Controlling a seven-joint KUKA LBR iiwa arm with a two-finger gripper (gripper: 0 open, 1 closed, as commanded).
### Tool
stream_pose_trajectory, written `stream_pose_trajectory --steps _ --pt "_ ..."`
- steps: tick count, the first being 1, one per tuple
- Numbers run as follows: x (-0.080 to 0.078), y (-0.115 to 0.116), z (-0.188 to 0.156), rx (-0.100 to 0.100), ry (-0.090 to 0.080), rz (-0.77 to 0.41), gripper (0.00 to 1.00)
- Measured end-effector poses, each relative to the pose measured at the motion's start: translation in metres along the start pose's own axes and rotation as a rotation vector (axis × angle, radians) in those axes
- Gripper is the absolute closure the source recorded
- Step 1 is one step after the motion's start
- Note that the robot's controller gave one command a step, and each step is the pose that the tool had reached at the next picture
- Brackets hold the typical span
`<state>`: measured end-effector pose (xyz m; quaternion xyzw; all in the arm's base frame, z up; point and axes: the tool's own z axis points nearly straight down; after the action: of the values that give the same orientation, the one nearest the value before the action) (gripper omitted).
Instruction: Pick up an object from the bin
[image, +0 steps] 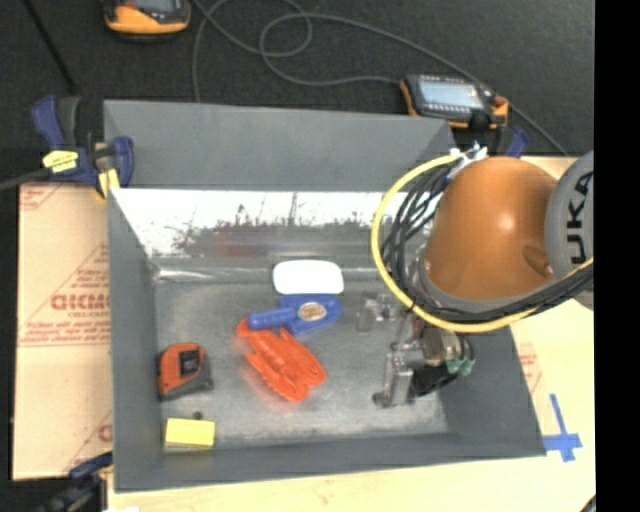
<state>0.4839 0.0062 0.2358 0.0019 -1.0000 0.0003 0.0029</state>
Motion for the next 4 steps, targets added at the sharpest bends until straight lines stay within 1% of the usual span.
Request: stream_pose_trajectory --steps 1,2,3,4 --pt "-0.002 0.000 -0.004 0.000 -0.009 0.000 0.00" --pt "-0.020 0.005 -0.049 0.000 -0.005 -0.056 0.00" --pt "-0.024 -0.037 -0.047 0.001 -0.015 -0.282 0.00" --pt "-0.047 -0.081 -0.020 0.003 -0.012 -0.372 0.00"
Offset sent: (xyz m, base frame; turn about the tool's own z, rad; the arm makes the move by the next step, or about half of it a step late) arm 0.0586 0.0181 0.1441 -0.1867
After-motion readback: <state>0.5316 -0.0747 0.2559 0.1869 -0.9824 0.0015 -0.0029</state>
